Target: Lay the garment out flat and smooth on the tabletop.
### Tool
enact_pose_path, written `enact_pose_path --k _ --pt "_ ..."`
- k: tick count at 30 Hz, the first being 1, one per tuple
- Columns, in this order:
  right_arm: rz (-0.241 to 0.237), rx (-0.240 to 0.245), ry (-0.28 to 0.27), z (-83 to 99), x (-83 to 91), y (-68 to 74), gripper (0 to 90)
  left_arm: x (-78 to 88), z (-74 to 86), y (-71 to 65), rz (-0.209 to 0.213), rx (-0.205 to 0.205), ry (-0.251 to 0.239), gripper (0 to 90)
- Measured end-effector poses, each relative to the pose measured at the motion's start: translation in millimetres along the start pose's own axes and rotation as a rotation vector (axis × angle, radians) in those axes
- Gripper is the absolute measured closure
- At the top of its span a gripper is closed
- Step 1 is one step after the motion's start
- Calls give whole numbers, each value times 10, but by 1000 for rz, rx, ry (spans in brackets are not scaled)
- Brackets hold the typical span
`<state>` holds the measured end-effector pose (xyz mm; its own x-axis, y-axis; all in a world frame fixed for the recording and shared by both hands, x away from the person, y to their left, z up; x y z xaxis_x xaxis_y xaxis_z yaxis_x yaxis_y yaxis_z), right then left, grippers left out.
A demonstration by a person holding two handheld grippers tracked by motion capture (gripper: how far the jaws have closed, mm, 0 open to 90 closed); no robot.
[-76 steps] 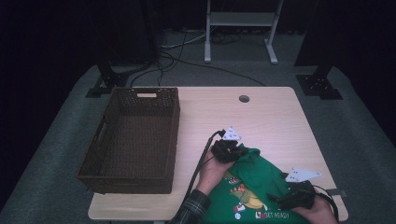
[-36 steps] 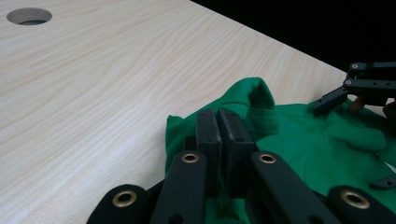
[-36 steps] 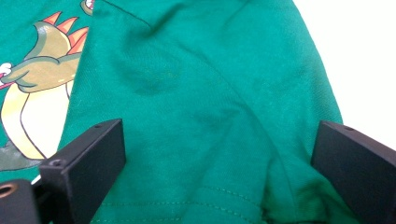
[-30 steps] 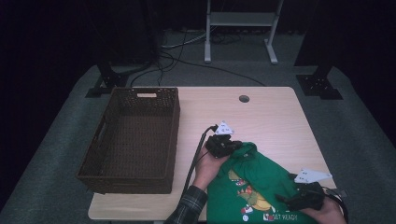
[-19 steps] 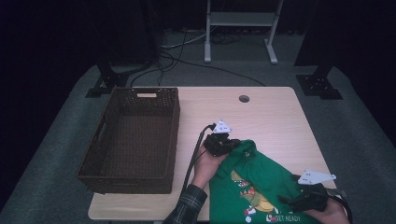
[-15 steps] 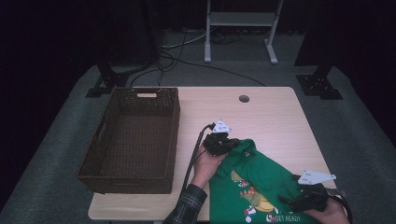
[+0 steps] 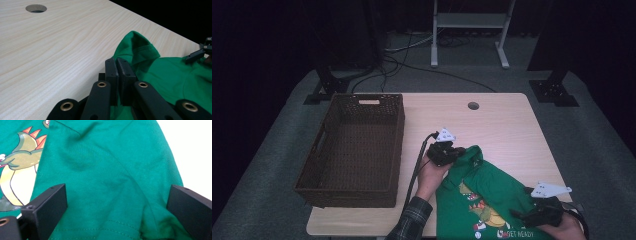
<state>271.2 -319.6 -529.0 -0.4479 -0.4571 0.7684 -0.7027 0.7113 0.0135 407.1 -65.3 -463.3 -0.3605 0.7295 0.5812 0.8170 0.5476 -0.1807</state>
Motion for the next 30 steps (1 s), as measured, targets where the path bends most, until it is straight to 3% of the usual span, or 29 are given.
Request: enact_pose_path --k 30 --pt "0 -1 0 0 0 0 24 7 114 258 -61 43 -21 878"
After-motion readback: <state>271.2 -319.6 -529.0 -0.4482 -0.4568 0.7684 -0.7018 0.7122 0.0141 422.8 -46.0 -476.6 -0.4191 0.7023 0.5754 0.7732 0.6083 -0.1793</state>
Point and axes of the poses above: each handheld gripper's, and its own axes: x roughly backward along the jaws, z roughly out of its underside, y roughly to its left, the point moved 6 cm from there along -x, roughly forward along the jaws, and after that the axes turned 6 degrees about y, right-handed, at the moved point
